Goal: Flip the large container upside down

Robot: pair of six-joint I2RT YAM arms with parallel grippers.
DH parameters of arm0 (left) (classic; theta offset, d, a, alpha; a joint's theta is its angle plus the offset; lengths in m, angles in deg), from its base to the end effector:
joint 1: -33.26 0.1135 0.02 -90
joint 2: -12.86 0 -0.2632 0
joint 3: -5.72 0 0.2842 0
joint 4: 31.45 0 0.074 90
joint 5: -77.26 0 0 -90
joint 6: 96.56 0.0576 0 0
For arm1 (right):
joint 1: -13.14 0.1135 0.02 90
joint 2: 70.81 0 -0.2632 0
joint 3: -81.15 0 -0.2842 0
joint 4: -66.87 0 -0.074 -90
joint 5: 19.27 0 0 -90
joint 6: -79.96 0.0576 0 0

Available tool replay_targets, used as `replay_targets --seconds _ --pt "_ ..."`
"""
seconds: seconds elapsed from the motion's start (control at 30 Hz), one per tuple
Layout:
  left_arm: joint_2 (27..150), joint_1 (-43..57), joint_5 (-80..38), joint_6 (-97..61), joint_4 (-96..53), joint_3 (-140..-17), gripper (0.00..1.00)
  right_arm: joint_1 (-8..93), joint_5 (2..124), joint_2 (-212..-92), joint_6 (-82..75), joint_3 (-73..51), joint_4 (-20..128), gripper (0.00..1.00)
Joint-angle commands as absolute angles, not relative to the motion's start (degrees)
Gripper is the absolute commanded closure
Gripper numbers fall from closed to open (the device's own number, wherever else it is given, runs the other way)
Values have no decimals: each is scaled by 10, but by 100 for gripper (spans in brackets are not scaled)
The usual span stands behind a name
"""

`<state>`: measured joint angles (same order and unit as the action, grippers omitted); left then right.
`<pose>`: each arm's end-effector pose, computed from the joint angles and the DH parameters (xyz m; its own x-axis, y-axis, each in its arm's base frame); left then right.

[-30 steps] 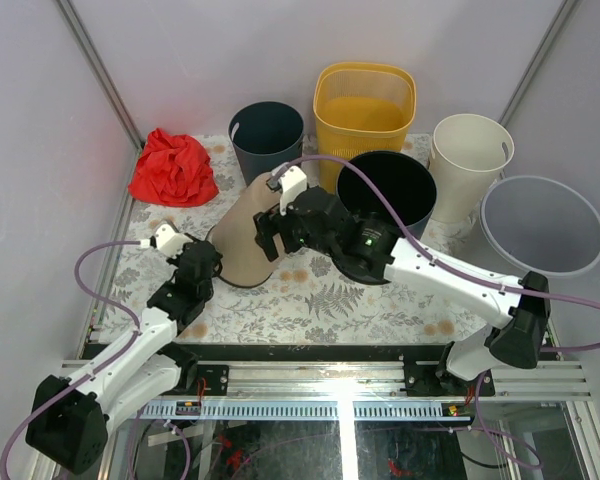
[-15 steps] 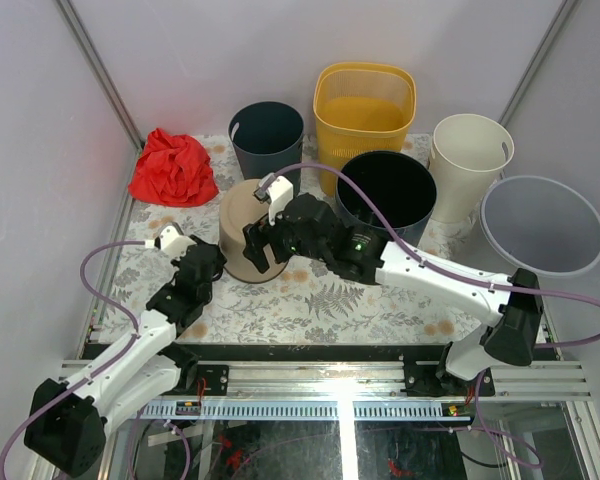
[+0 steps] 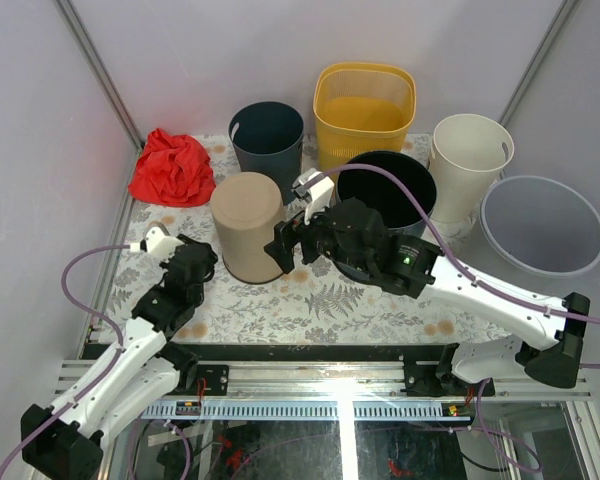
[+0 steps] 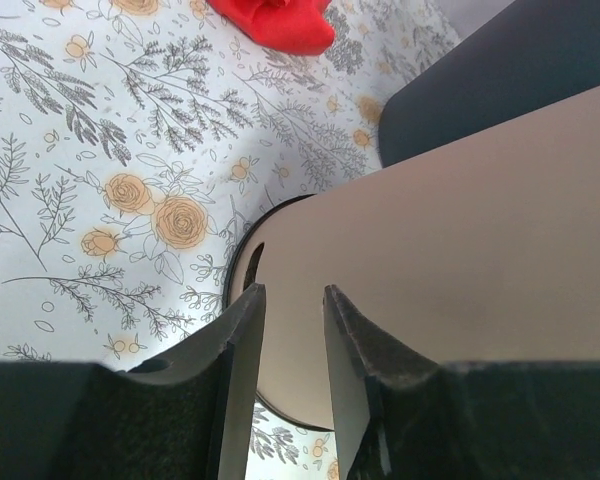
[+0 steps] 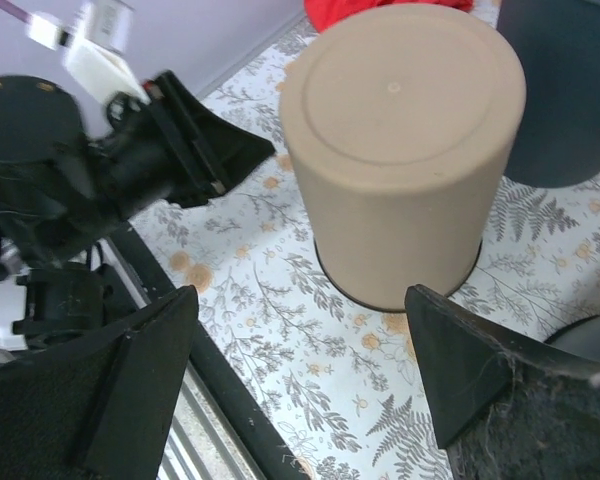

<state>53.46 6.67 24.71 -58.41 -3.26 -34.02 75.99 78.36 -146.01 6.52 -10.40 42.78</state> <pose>0.2026 -0.0622 0.2224 -0.1739 -0.6111 -0.7722 -0.4156 0.7564 -0.5051 0.1702 0.3152 0.4085 -0.3167 0.0016 -0.9485 -0.7639 0.5924 0.2560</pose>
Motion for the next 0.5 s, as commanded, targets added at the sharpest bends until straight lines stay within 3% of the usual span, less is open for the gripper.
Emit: replay_targets --seconds 0.0,0.47 --pt "504 69 260 -606 31 -391 70 760 840 -1460 53 -132 458 8" --pt "449 68 140 -523 174 -571 63 703 825 -1551 58 -140 544 1"
